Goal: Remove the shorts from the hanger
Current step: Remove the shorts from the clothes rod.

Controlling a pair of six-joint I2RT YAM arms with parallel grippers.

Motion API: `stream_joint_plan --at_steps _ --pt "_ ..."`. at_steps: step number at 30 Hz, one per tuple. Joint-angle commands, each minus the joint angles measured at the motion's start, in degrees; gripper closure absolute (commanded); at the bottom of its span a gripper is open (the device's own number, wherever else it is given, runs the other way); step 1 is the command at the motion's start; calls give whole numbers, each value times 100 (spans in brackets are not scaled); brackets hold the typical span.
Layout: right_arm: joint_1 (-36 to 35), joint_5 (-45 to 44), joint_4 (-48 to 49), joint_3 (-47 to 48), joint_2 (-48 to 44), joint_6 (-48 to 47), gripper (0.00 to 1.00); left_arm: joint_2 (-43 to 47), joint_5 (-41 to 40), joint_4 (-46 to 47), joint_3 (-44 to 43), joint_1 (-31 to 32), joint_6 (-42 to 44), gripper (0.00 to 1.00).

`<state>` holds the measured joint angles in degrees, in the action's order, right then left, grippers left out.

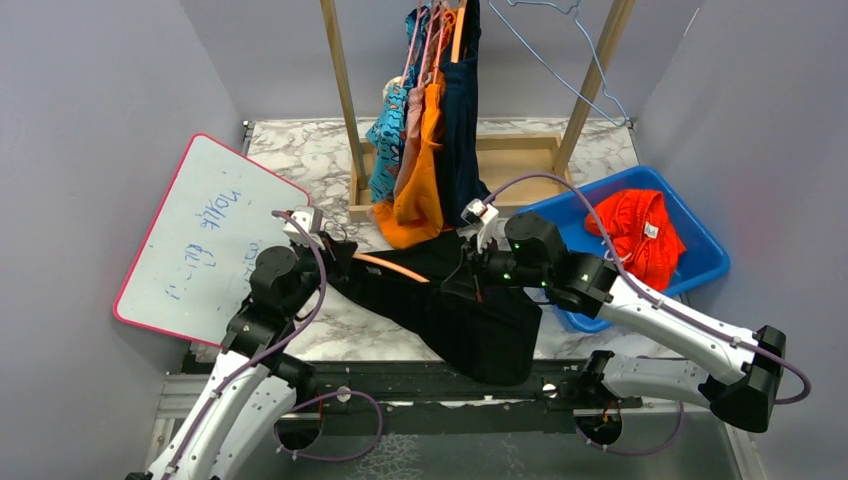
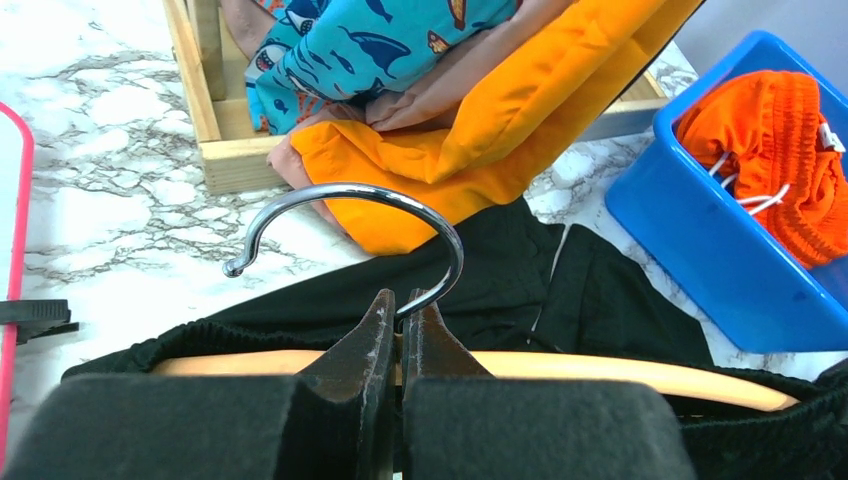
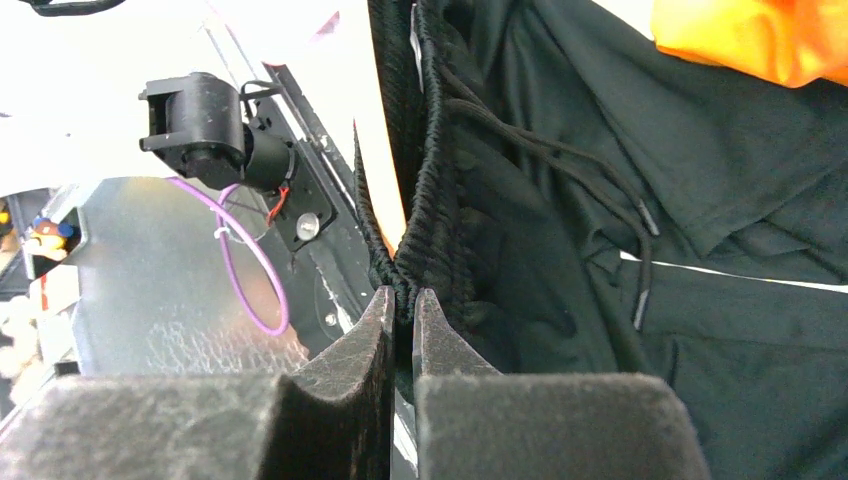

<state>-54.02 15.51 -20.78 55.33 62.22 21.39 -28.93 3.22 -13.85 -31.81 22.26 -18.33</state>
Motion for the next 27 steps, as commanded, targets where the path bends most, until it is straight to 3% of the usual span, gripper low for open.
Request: stream_joint_plan --at_steps 1,12,27 --pt "-30 -362 -518 -154 -391 -231 99 106 -1057 -34 -290 -69 143 100" --pt "-28 -618 -461 -420 -77 -346 99 375 -1587 -189 -296 -66 59 100" --pt "-24 -2038 -468 -764 -978 -201 99 425 -1888 -318 -335 -68 -38 100"
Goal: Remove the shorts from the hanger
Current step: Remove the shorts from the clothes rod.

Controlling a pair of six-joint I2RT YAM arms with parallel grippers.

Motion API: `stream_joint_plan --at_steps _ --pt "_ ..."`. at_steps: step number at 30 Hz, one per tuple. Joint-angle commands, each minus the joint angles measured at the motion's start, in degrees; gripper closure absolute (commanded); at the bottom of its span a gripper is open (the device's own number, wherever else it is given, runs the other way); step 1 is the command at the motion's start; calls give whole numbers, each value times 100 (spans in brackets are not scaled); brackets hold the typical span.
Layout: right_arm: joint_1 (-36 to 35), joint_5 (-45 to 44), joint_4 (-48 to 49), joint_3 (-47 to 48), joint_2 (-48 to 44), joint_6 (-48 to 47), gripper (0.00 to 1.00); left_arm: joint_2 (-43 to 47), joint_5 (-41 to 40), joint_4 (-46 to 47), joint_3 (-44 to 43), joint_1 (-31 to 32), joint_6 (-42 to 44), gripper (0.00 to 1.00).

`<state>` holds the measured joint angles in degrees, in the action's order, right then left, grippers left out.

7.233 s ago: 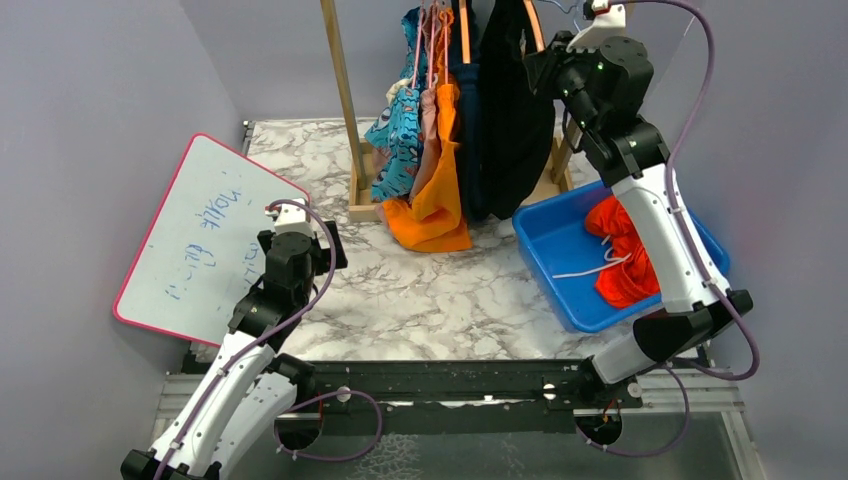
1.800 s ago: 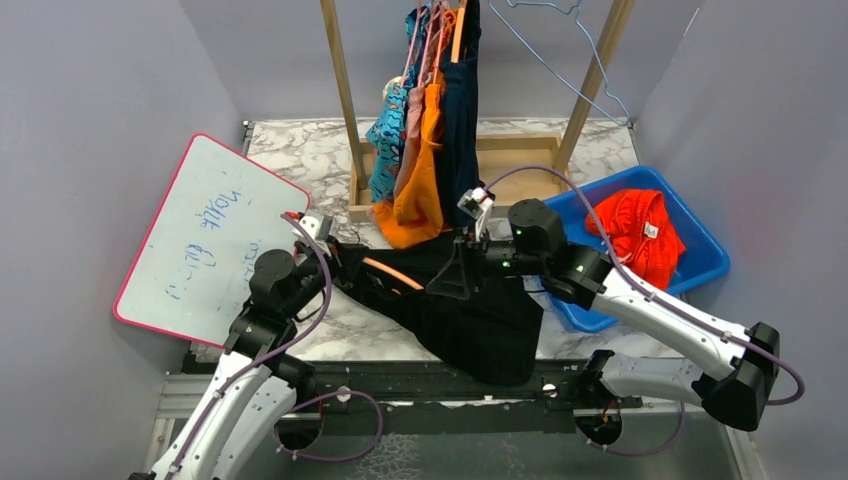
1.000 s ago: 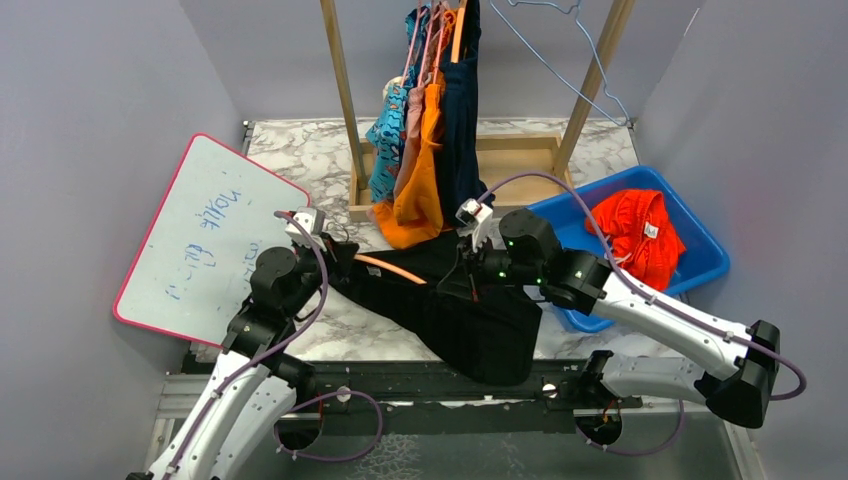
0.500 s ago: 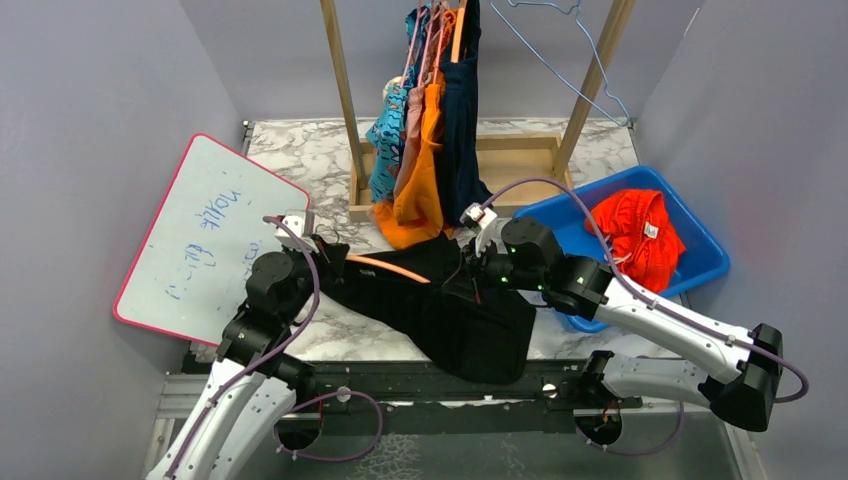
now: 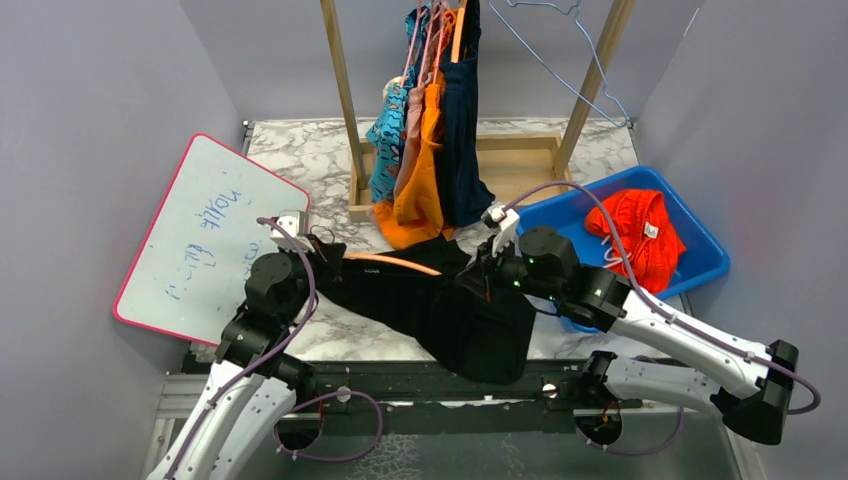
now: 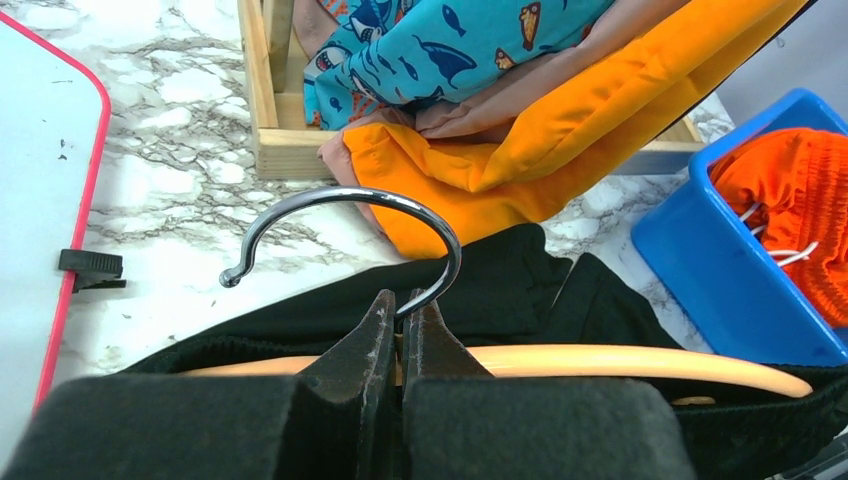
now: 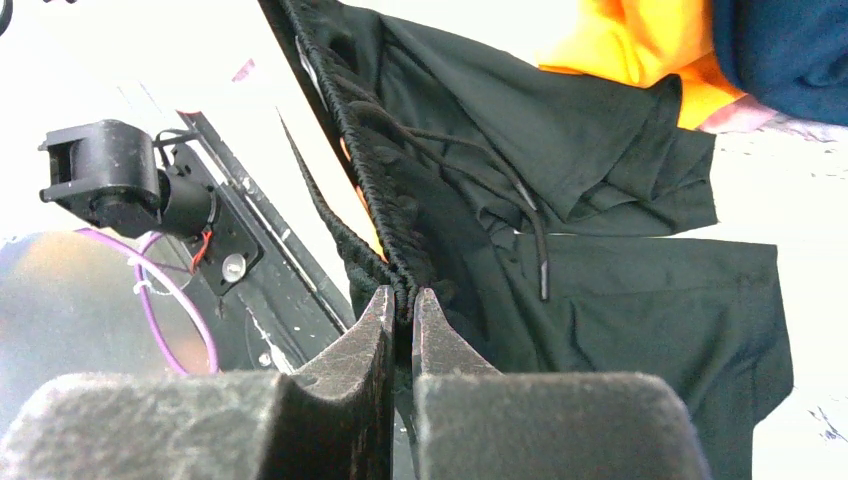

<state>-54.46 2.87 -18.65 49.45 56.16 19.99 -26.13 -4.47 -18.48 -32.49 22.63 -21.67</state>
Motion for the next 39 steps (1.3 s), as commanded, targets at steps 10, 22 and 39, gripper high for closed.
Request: stream_joint_plan --at_steps 10,22,39 --pt "18 -926 -356 -465 -167 -20 99 278 -1263 90 -280 -107 256 100" --pt "18 -992 955 -1451 -1077 -256 99 266 -1866 -184 -358 -105 111 100" --pt "23 -1494 1331 -915 37 -296 99 316 -1009 129 -264 -107 254 100"
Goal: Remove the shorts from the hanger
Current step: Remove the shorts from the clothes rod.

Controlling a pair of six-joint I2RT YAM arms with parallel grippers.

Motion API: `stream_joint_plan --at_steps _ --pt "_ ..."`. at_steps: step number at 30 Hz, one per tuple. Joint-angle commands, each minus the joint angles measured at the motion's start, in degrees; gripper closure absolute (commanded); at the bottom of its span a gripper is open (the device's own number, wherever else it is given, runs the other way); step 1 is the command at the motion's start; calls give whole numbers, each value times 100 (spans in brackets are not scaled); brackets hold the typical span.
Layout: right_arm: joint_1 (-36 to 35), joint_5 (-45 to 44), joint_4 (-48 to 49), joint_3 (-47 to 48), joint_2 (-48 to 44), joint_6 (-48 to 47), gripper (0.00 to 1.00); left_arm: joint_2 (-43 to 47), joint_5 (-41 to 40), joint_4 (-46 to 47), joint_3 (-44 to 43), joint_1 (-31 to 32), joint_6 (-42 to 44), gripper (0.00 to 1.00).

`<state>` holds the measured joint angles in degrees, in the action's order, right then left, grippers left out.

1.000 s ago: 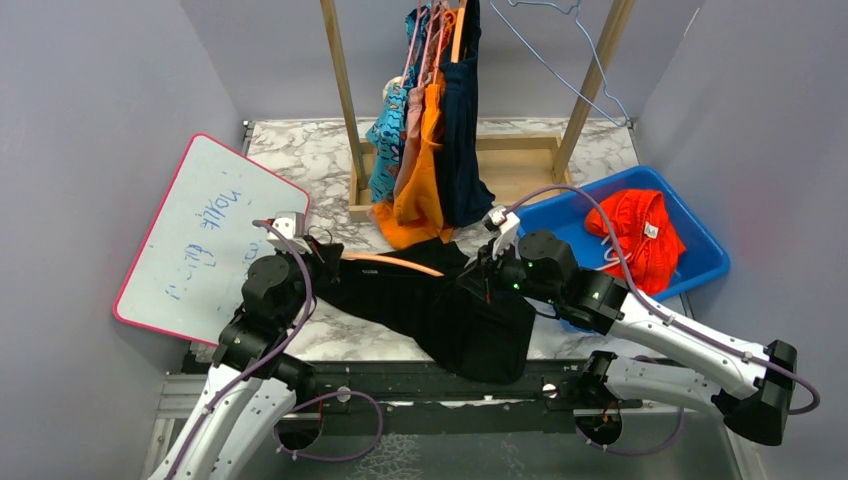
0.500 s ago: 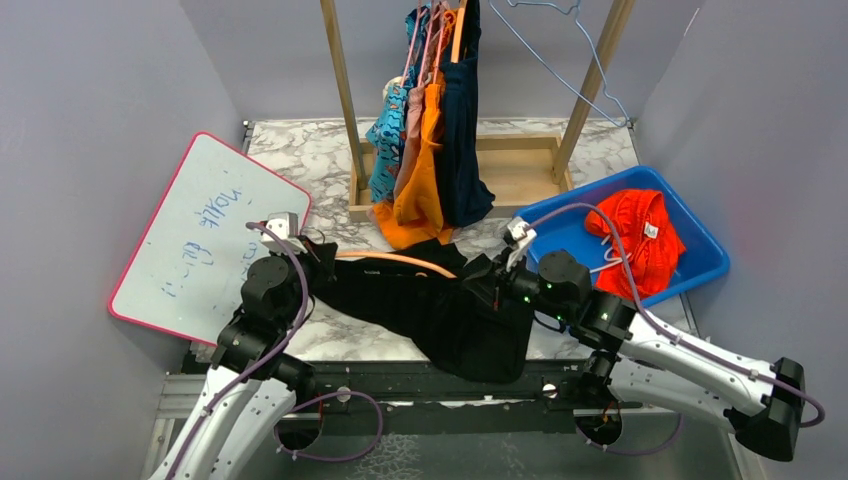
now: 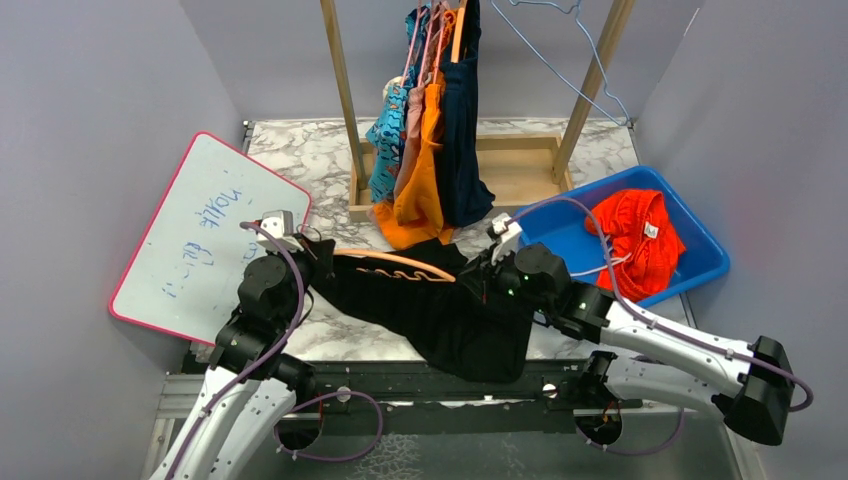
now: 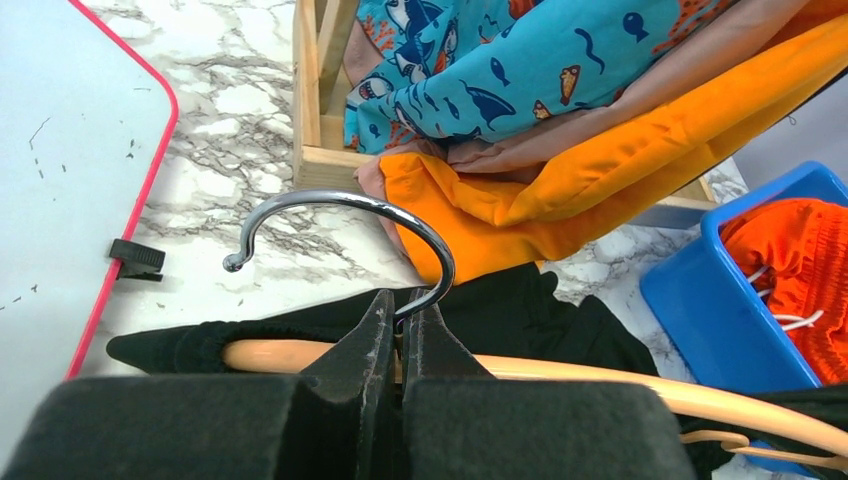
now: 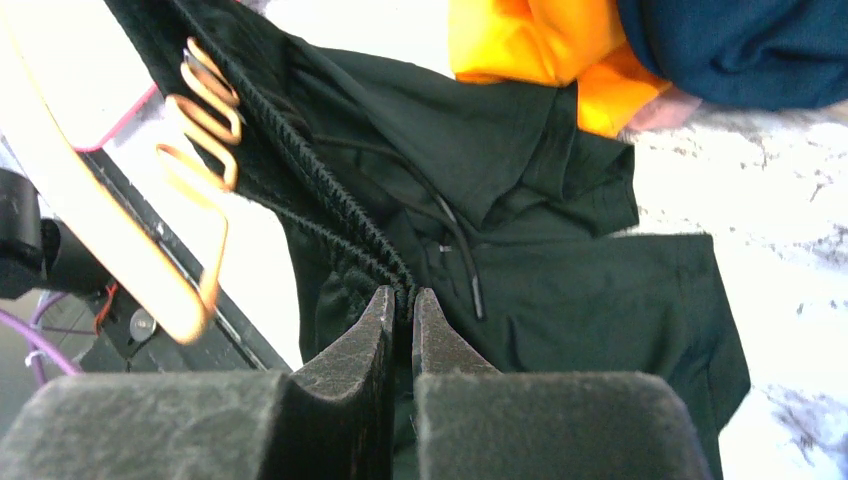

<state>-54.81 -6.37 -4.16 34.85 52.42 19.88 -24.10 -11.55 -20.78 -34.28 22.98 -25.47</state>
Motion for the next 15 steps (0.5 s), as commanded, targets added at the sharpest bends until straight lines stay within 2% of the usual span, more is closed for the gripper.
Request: stream_joint_plan --at_steps 1,7,15 --pt "58 -585 -124 729 564 -343 99 122 -222 383 -73 -140 666 100" --pt "58 -273 -65 1479 1251 -650 98 162 243 511 -18 -145 810 100" --pt "58 -164 -377 1257 1485 -461 91 -169 748 541 -38 -141 944 100"
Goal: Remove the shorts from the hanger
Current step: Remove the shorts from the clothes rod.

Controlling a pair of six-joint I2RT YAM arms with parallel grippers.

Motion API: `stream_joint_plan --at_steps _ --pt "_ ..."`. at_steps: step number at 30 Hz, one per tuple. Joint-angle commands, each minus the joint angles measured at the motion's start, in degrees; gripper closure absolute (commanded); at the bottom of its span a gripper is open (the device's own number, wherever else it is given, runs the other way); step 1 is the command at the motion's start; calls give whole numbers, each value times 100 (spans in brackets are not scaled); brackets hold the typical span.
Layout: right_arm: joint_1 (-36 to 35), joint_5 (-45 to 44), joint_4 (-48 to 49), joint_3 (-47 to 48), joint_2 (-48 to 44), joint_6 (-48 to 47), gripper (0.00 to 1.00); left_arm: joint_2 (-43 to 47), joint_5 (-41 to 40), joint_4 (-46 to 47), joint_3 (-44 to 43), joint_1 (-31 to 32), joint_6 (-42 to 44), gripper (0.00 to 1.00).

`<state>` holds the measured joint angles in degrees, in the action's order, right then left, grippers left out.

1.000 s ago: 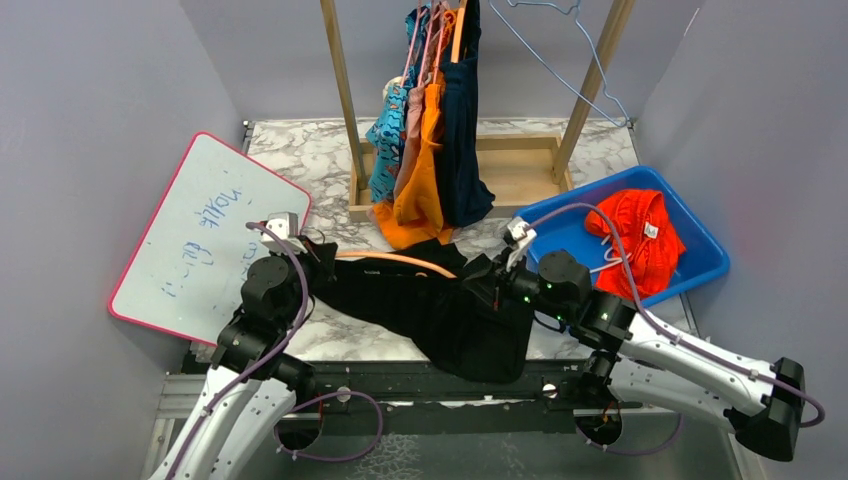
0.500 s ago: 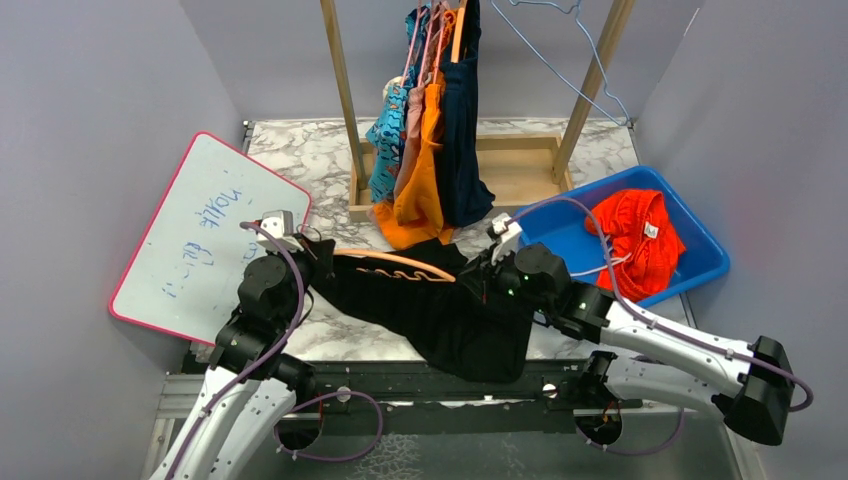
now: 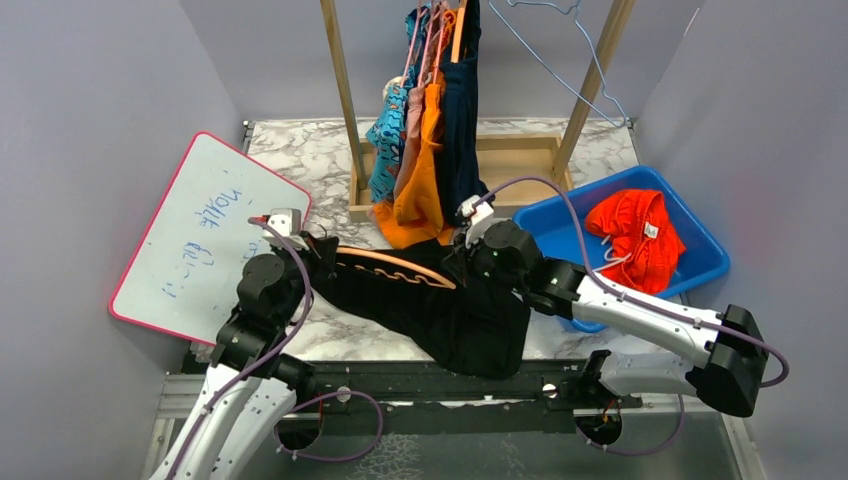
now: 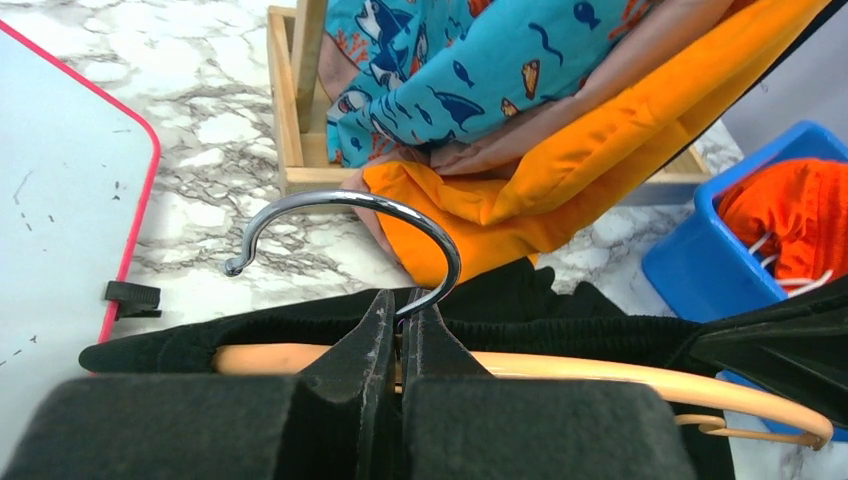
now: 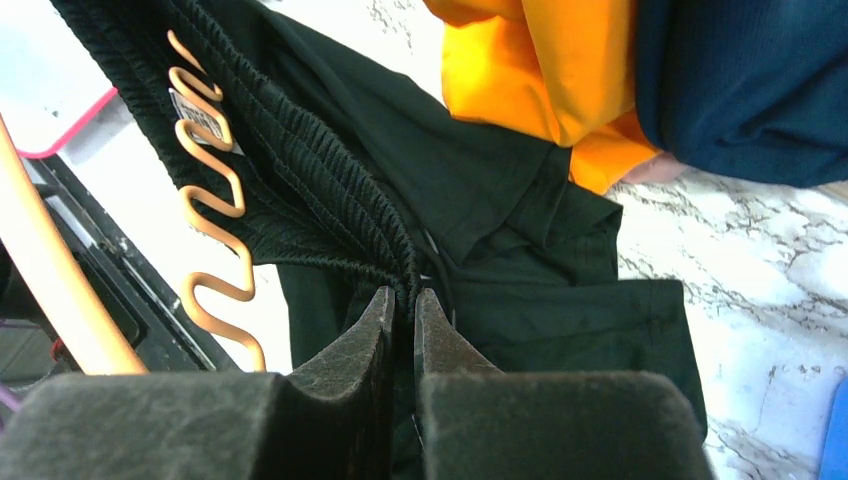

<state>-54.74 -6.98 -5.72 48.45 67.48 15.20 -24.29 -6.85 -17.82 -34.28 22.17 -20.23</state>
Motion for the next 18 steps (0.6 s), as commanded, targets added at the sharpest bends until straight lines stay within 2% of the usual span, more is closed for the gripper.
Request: stream_joint_plan --at_steps 1,4,7,8,10,15,18 --pt "53 -136 -245 -147 -52 29 89 -206 345 238 -49 -61 435 100" --pt "51 -164 -422 -172 -195 4 79 -320 544 253 -55 -61 473 100" --pt "54 -247 -742 -132 -367 29 64 -423 720 277 -50 -57 498 100" --pt "52 -301 -916 -138 -450 98 56 -470 769 277 -59 -60 508 100" --pt "51 -362 -1167 -219 -656 297 48 -532 846 277 -76 -62 532 100" --pt "51 -237 -1616 -834 -1384 1117 45 -573 980 293 -65 -61 546 100" --pt "51 131 -1695 -1058 -1821 1400 45 -636 1099 329 -59 -57 557 100"
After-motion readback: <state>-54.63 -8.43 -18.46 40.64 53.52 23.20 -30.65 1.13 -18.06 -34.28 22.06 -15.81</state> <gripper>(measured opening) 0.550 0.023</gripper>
